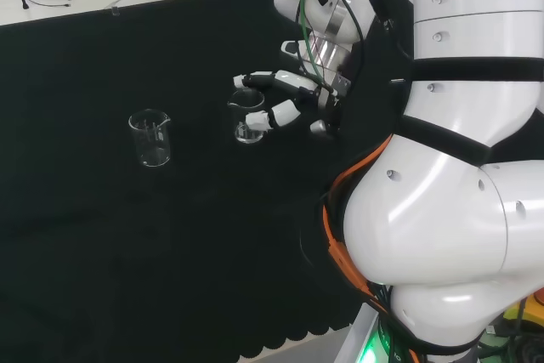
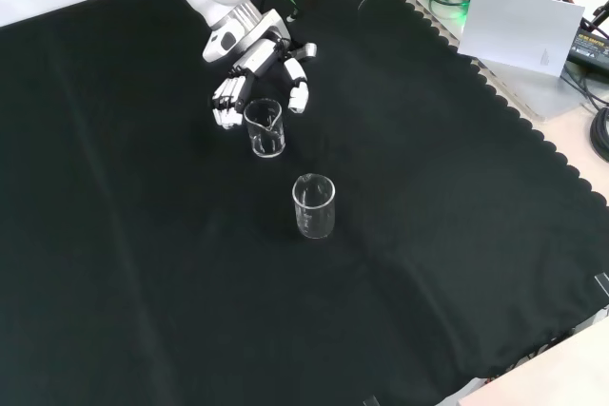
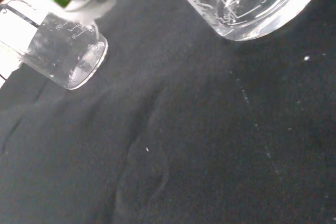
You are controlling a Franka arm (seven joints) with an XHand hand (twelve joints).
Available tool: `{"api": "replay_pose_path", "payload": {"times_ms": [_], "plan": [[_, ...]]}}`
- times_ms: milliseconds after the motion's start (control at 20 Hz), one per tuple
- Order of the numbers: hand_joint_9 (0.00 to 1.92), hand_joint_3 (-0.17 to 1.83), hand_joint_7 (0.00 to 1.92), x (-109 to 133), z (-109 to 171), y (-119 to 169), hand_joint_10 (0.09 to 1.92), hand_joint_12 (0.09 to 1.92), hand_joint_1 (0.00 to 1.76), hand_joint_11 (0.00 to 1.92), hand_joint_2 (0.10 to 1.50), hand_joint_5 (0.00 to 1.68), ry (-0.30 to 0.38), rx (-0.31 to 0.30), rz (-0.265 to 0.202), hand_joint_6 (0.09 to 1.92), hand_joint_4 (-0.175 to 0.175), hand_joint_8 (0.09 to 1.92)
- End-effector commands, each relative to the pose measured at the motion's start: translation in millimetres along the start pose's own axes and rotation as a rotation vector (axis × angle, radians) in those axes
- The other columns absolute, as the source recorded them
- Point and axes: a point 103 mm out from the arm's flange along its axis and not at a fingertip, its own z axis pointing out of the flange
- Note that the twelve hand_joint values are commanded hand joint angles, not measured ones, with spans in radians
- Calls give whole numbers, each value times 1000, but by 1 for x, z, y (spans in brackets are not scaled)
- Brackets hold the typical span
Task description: Pick up the beaker on the right.
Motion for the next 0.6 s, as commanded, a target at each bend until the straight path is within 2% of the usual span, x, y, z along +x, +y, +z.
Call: {"api": "replay_pose_path", "payload": {"times_ms": [50,600], "plan": [[242,651,213,0,7,2,574,905,828,0,485,373,22,-8,-2,87,-2,491],[254,652,232,-1,17,8,569,916,833,0,485,433,58,-22,3,87,-8,486]]}}
